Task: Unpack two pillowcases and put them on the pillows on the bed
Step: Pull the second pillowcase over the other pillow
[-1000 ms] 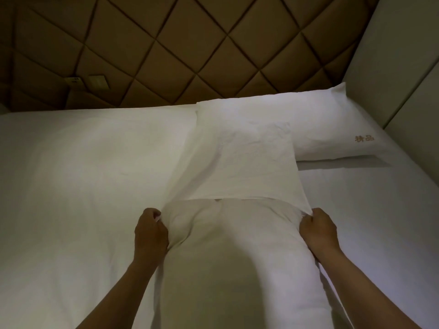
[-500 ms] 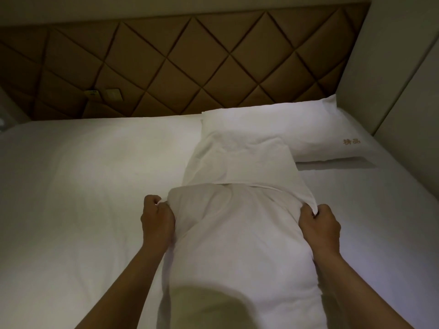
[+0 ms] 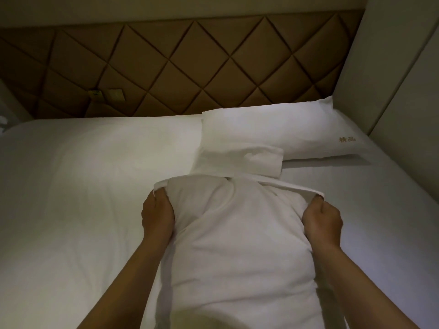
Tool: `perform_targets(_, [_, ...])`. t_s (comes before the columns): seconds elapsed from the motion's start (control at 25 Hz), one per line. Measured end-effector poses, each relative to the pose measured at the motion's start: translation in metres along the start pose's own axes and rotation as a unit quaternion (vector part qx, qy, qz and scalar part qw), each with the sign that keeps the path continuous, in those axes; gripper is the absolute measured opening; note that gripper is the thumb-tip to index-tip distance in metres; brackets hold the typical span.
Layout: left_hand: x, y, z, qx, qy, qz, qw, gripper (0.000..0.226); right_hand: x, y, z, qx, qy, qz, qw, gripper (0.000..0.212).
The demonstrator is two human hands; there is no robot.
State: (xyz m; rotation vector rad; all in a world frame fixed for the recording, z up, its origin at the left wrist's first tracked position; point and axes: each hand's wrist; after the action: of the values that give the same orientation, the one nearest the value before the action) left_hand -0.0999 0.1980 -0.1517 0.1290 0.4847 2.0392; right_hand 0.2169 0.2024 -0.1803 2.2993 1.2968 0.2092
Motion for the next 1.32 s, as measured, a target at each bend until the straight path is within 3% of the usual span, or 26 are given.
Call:
perform_targets(0.24, [-0.026,0.013,-0.010,0.055,-0.085,0.037,0.994,0.028,-0.017,-0.014,0.030,-0.179,0.215,0.030,0.960,0.031])
perform_targets(0.36, [-0.022,0.024,-0.008,-0.002,-0.049,0.097,0.994,0.030,-0.014,0.001,0.039,-0.227,0.210,0.018,0.951,0.027])
perform_targets(0.48, [-0.021,0.031,-0.008,-0.016,-0.070,0.113,0.991,0.028,-0.014,0.016,0.045,-0.264,0.234,0.043,0.935,0.007])
perform_targets(0.6, [-0.032,0.030,0.003,-0.007,-0.128,0.110,0.986,0.029,-0.020,0.015,0.029,-0.256,0.265,0.059,0.928,0.032])
perform_targets(0.68, [-0.034,0.029,0.015,0.027,-0.173,0.117,0.978,0.030,-0.023,0.013,0.000,-0.263,0.292,0.061,0.917,0.026])
perform_targets(0.76, [-0.023,0.030,0.024,0.001,-0.134,0.147,0.980,0.023,-0.022,0.012,-0.023,-0.204,0.250,0.052,0.945,0.018])
perform_targets(0.84, [-0.008,0.032,0.022,-0.066,-0.048,0.168,0.982,0.037,-0.020,0.013,-0.035,-0.029,0.110,0.024,0.993,0.016])
perform_targets(0.96, [-0.008,0.029,0.017,-0.064,-0.034,0.143,0.987,0.043,-0.023,0.018,-0.023,0.102,0.005,0.008,0.995,0.022])
perform_targets(1.08, [-0.031,0.026,0.014,0.021,-0.144,0.103,0.984,0.020,-0.020,0.020,0.007,0.050,0.014,0.020,0.998,0.028])
perform_targets(1.2, [-0.037,0.025,-0.003,0.046,-0.175,0.088,0.980,0.036,-0.004,0.011,0.029,-0.086,0.043,-0.065,0.993,0.025])
perform_targets(1.32, [-0.035,0.020,-0.022,-0.015,-0.145,0.063,0.987,0.044,0.014,-0.005,0.021,0.028,-0.081,-0.182,0.980,0.021])
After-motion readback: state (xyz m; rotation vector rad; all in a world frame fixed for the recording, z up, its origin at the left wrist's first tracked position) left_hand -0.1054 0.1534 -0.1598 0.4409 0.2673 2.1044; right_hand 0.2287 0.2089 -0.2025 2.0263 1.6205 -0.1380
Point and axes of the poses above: each hand's wrist, its own x-axis towards the middle knuckle, its own y-axis out of the back of the hand, z = x × y, and after that the axes turned 9 degrees about -z, right-handed
